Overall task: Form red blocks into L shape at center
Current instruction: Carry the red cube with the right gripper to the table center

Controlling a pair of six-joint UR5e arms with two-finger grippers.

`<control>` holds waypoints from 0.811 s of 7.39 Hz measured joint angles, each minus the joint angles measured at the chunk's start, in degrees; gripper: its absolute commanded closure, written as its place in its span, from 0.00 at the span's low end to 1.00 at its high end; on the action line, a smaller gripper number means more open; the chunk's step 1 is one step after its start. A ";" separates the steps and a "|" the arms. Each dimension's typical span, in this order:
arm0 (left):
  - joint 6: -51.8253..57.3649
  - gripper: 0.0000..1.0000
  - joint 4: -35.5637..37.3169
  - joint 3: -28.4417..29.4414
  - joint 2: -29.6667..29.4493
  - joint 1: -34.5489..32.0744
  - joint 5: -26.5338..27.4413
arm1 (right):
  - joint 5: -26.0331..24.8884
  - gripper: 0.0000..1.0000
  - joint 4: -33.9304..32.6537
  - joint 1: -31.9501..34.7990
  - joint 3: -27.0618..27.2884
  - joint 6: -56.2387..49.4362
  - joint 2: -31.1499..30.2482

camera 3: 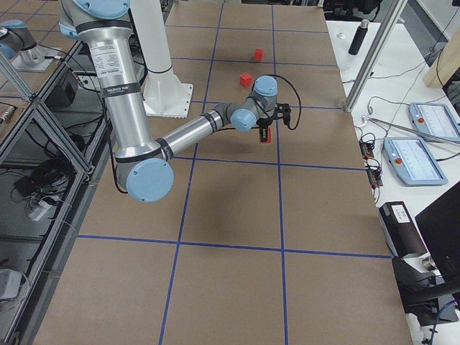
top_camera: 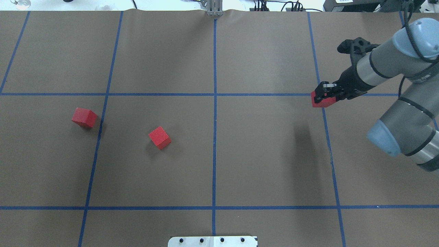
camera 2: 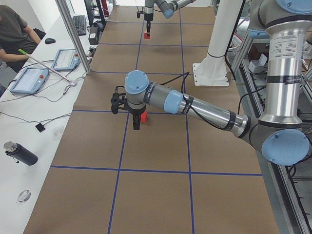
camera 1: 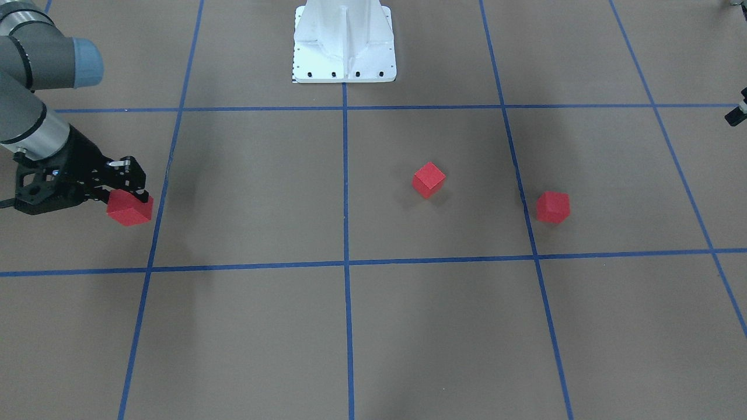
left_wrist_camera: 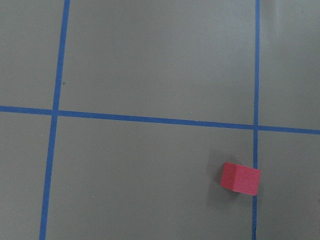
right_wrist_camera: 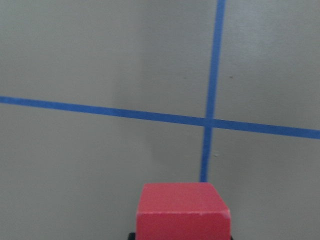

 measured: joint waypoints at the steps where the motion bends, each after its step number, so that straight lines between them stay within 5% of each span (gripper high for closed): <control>1: -0.01 0.00 0.04 0.03 -0.03 0.01 0.09 | -2.62 1.00 -1.18 -3.34 0.04 6.13 3.57; 6: 0.13 0.00 0.13 0.80 -0.02 0.41 0.50 | -13.60 1.00 -10.54 -15.85 -3.27 22.20 19.45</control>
